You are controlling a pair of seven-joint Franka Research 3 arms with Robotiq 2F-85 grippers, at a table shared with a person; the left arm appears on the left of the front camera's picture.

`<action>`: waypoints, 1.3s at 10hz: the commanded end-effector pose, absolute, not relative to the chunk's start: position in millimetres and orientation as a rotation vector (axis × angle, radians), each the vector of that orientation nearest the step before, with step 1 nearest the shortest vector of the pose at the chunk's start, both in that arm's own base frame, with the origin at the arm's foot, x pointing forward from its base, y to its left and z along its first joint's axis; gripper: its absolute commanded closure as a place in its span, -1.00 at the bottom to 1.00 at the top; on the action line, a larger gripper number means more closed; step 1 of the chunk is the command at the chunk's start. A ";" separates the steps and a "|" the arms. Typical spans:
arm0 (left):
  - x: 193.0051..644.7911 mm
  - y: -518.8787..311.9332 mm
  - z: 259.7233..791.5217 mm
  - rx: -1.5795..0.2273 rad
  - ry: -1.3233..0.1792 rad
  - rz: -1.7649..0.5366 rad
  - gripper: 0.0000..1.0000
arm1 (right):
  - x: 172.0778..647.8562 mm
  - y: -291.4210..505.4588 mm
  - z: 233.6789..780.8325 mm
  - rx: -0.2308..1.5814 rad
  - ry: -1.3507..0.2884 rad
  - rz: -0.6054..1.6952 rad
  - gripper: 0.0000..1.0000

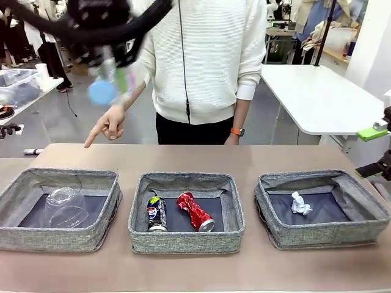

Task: Sort the waste into the appropriate baskets.
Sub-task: Place the picked waste into the Fabric basket indicated by the person.

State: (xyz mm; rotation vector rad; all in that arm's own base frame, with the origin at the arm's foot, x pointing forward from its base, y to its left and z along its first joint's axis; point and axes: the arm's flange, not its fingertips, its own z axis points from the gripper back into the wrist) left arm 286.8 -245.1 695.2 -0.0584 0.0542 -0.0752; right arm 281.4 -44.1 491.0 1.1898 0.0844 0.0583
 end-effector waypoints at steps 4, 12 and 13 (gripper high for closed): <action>258.4 -110.1 514.2 -0.292 0.130 0.327 0.56 | 281.9 -44.7 493.2 1.206 0.080 0.068 -1.00; 273.1 -73.8 490.7 -0.386 -0.065 0.549 -0.77 | 281.9 -44.7 493.2 1.206 0.080 0.068 -1.00; 276.3 -73.7 490.3 -0.395 -0.121 0.615 -1.00 | 281.9 -44.7 493.2 1.206 0.080 0.068 -1.00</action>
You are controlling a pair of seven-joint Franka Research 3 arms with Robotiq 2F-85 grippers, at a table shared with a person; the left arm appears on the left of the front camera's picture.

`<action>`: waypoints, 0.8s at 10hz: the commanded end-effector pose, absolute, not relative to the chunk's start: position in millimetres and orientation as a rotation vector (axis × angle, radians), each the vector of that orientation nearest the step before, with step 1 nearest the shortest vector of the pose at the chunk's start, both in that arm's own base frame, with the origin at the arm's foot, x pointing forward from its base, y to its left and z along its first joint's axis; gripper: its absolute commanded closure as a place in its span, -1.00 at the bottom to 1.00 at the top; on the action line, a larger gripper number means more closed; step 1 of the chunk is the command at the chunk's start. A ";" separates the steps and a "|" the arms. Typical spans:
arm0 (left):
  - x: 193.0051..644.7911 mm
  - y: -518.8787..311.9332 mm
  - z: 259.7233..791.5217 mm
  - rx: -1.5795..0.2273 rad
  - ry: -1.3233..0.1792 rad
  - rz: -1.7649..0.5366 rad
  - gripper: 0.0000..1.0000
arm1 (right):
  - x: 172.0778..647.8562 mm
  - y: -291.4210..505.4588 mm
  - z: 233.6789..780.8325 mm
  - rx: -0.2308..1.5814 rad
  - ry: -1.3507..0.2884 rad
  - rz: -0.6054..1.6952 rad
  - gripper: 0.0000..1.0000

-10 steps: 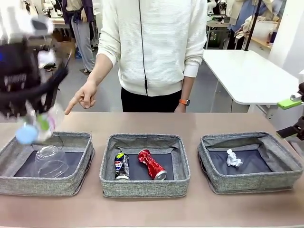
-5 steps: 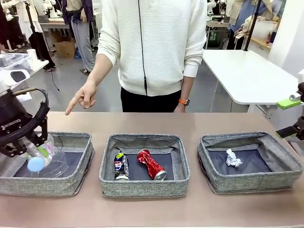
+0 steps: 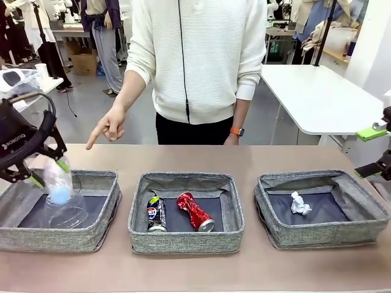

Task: Sort the waste into the appropriate baskets.
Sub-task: Place the picked waste into the Fabric basket indicated by the person.

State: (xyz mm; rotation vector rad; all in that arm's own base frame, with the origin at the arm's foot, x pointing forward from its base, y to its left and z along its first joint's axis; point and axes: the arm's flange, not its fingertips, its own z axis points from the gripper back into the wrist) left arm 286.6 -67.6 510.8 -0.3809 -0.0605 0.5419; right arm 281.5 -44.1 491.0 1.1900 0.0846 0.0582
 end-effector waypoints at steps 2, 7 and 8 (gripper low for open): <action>282.4 -77.1 488.1 -0.407 -0.121 0.640 -1.00 | 281.9 -44.7 493.2 1.206 0.080 0.068 -1.00; 282.0 -80.2 494.6 -0.423 -0.091 0.550 -1.00 | 281.9 -44.7 493.2 1.206 0.080 0.068 -1.00; 280.8 -85.5 502.8 -0.477 -0.084 0.458 -1.00 | 281.9 -44.7 493.2 1.206 0.080 0.068 -1.00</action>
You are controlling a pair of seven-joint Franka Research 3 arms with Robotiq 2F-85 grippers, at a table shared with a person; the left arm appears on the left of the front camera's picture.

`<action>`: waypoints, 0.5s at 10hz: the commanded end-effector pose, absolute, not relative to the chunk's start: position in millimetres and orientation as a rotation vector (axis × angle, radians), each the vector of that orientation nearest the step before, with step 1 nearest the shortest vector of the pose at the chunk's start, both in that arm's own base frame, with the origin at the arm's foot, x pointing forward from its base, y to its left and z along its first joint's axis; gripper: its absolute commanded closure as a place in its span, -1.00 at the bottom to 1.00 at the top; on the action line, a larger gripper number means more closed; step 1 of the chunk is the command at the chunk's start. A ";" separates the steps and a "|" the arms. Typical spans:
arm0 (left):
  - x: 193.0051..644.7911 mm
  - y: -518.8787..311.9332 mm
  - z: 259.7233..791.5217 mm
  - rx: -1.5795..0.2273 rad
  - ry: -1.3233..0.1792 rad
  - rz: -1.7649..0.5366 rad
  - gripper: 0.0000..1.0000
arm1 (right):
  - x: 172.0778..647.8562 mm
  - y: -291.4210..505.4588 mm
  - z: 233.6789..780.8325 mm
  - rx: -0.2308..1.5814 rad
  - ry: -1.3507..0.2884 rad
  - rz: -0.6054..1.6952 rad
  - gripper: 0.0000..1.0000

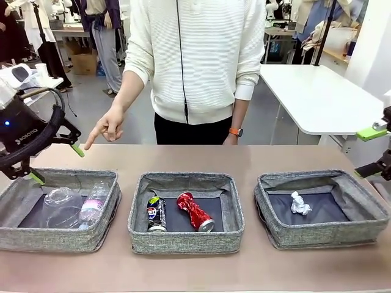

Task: Sort the waste into the appropriate baskets.
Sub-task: Place the picked waste into the Fabric basket indicated by the person.

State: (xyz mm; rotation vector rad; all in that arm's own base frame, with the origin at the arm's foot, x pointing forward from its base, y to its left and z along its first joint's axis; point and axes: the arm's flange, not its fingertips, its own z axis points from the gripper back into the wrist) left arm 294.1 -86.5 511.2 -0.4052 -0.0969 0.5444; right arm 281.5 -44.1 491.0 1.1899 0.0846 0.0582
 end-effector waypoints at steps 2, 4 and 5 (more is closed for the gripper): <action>273.2 -99.1 533.7 -0.978 -0.108 -0.007 -1.00 | 281.9 -44.7 493.2 1.206 0.080 0.068 -1.00; 275.3 -88.8 549.5 -1.291 -0.048 -0.368 -1.00 | 281.9 -44.7 493.2 1.206 0.080 0.068 -1.00; 273.0 -76.8 541.6 -1.361 -0.068 -0.408 -1.00 | 281.9 -44.7 493.2 1.206 0.080 0.068 -1.00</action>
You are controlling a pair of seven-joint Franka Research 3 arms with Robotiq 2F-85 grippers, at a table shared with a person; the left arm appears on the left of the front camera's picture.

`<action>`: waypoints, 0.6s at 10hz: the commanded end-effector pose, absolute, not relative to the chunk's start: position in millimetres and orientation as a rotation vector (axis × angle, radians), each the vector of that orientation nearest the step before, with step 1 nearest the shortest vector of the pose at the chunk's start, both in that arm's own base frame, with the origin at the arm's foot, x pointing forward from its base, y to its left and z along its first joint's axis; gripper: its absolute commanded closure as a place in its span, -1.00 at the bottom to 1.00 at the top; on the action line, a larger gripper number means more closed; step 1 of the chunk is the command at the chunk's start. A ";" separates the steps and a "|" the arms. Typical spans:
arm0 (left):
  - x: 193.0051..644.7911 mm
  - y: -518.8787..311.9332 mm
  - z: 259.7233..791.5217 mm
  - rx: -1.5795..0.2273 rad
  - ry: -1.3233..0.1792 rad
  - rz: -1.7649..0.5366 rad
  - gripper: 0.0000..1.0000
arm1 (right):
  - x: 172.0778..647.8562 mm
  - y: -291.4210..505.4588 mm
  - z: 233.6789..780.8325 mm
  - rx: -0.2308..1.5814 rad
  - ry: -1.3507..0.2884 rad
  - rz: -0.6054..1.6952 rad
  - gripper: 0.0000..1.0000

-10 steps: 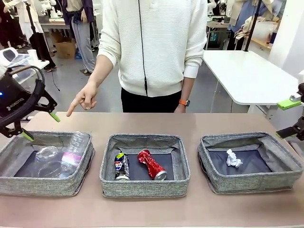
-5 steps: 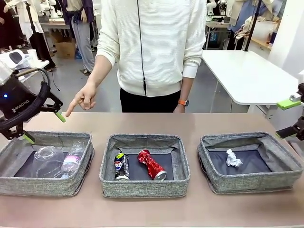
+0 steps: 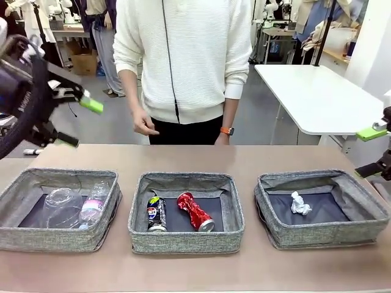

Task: Sort the waste into the appropriate baskets.
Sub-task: Place the picked waste into the Fabric basket indicated by the person.

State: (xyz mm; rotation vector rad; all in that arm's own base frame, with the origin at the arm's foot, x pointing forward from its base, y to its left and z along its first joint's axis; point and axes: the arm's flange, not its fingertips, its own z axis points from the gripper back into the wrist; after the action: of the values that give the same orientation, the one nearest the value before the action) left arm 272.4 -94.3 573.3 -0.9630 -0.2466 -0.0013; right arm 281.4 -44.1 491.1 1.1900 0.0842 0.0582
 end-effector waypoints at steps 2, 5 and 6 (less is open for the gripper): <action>260.8 -26.7 512.5 -1.532 -0.084 -0.395 -1.00 | 281.9 -44.7 493.2 1.206 0.080 0.068 -1.00; 229.8 47.7 468.1 -1.605 -0.125 -0.176 -1.00 | 281.9 -44.7 493.2 1.206 0.080 0.068 -1.00; 226.2 45.7 456.9 -1.486 0.081 -0.099 -1.00 | 281.9 -44.7 493.2 1.206 0.080 0.068 -1.00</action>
State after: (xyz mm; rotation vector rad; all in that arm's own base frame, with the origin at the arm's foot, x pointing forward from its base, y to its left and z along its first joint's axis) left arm 257.9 78.2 499.4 -1.6215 -0.0999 -0.1729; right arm 281.5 -44.1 490.9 1.1901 0.0849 0.0581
